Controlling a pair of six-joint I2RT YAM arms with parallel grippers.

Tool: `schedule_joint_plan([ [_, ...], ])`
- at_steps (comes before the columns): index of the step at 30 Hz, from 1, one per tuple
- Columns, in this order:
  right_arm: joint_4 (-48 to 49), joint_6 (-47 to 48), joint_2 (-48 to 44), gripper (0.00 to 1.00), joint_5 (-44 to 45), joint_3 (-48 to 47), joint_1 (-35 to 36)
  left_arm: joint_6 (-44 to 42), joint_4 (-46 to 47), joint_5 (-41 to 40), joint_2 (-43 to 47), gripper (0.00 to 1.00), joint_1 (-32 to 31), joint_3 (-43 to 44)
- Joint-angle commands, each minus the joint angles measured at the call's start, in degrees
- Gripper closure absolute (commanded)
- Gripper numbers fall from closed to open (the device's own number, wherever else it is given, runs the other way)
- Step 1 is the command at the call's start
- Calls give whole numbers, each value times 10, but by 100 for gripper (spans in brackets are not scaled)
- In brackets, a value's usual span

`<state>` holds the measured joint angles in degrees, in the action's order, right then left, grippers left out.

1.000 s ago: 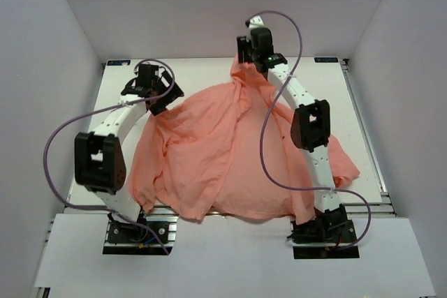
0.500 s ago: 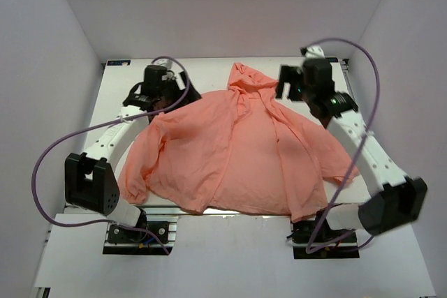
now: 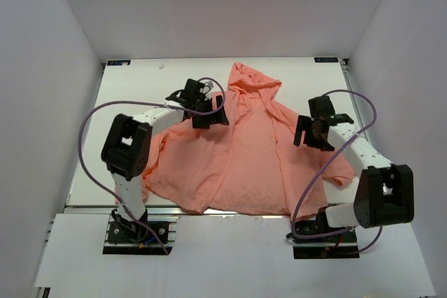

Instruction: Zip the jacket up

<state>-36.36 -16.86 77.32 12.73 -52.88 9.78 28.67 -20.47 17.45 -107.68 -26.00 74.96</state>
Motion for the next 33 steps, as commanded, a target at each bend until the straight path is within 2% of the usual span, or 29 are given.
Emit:
schedule_joint_plan([
  [1,-21,-25,35,11,34,1,-1,-19,24,7,-21,2,2,51],
  [4,-14,-33,63,14,39,6,0,-26,39,7,-56,2,2,64],
  [6,-16,-35,83,26,27,-4,-1,-26,48,-10,-71,2,2,63],
  [7,-18,-37,89,33,23,-9,0,-25,53,-21,-75,2,3,64],
  [8,-17,-38,99,49,13,-13,0,-25,59,-22,-81,2,3,70],
  [10,0,-37,106,65,5,-23,0,-25,65,-18,-100,2,3,78],
  [11,7,-36,113,76,2,-28,-1,-24,66,-15,-109,2,3,86],
  [13,16,-34,125,84,1,-57,-2,-22,66,-10,-137,2,4,118],
  [15,22,-29,151,100,2,-99,-6,-12,75,-12,-154,2,5,148],
  [19,12,-10,195,100,-2,-176,-13,-1,91,6,-204,2,10,216],
  [22,30,15,190,100,-38,-192,-15,3,97,20,-241,2,16,267],
  [26,31,34,162,100,-169,-213,-11,10,73,43,-282,2,23,335],
  [30,32,7,98,100,-232,-176,32,12,83,52,-242,2,26,313],
  [33,57,-38,57,100,-283,-134,120,12,81,55,-179,2,32,270],
])
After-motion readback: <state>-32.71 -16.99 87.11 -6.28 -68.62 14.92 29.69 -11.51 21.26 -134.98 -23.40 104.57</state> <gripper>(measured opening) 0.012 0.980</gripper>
